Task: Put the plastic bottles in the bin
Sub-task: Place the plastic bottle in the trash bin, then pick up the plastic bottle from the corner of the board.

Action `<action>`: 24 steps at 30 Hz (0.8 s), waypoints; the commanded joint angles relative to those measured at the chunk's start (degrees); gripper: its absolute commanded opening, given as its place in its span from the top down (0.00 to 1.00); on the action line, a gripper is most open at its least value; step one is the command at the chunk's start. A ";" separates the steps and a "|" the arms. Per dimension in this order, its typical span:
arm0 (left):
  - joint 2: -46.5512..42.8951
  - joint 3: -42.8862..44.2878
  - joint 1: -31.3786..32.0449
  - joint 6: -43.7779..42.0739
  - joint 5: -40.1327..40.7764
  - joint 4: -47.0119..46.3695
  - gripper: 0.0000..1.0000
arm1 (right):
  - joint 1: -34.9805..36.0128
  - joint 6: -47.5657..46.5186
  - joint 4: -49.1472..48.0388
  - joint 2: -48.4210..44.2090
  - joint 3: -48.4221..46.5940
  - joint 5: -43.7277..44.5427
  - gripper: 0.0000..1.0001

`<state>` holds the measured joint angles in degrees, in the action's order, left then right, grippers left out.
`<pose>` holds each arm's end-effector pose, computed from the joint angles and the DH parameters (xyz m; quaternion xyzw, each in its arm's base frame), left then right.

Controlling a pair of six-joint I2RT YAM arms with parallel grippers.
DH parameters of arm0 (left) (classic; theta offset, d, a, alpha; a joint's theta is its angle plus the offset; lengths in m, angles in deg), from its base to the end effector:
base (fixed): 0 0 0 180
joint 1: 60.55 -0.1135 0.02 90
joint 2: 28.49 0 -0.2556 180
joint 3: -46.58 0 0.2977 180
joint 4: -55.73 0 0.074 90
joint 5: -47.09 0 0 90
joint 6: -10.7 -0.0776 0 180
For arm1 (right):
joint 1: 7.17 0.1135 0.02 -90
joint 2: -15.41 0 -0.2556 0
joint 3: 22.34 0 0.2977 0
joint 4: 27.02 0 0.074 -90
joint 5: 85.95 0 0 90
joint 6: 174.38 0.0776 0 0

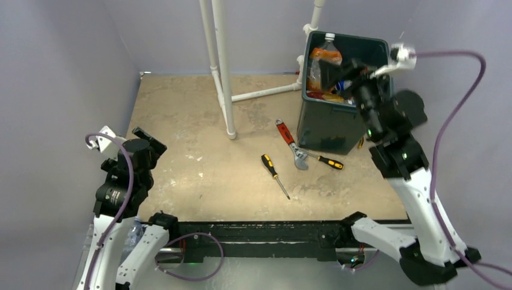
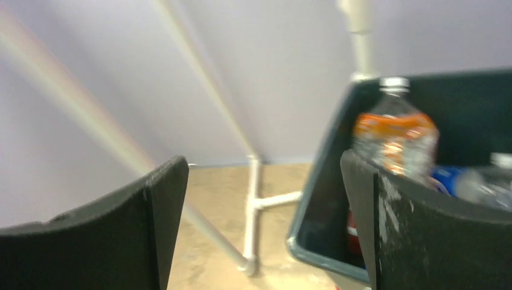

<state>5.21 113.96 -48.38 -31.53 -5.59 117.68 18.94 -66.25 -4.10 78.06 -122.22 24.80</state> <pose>0.1806 0.0092 0.3561 -0.4049 0.7241 -0.0049 0.5583 0.2650 0.0993 0.5569 0.0999 0.6119 0.1901 0.7612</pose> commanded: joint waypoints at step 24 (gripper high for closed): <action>13.02 3.27 -11.46 24.87 4.67 32.03 0.01 | 30.32 5.76 -29.98 0.27 46.34 -34.83 0.01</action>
<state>19.06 113.65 -55.23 -6.63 -5.17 148.94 49.39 -64.72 -24.34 75.31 -77.48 -4.79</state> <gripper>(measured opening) 0.993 0.987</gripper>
